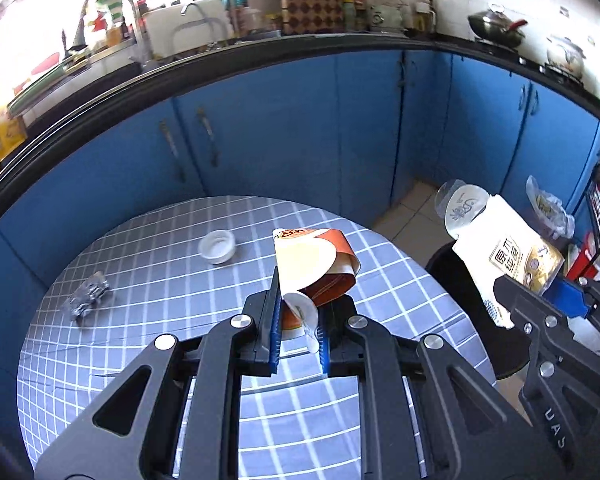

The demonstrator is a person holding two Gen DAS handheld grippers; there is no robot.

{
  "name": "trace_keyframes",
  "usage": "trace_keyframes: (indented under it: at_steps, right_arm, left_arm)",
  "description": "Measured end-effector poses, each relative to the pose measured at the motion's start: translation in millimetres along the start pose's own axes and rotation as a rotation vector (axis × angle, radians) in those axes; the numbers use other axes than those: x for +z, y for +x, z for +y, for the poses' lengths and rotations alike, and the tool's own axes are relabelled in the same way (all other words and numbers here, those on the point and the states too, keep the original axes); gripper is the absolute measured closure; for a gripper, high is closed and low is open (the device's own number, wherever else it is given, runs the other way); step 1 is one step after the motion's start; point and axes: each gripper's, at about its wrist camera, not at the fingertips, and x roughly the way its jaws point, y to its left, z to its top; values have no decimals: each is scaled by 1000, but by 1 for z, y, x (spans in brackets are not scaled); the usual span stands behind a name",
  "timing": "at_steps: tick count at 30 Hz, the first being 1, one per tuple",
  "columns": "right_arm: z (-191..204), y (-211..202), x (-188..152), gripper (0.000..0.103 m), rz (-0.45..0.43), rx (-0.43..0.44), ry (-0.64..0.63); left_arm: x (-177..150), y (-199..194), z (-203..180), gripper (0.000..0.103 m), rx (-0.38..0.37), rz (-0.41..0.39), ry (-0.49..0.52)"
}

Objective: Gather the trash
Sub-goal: 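Lift and carry the paper cup and carton in both tools over the black bin, then open the right tool over the bin to drop the white carton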

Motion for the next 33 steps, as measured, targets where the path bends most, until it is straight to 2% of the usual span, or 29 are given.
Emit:
trace_keyframes:
  at_steps: [19,29,30,32,33]
  right_arm:
    - [-54,16,-5,83,-1,-65,66]
    - [-72,21,-2,79,-16,-86,93]
    - [-73,22,-1,77,-14,-95,90]
    - [-73,25,-1,57,-4,-98,82]
    - [-72,24,-2,25,-12,-122,78]
  left_arm:
    - [7,26,-60,88,-34,17,78]
    - [16,34,-70,88,-44,15,82]
    - [18,35,-71,88,-46,16,83]
    - [21,37,-73,88,-47,11,85]
    - [22,37,-74,87,-48,10,85]
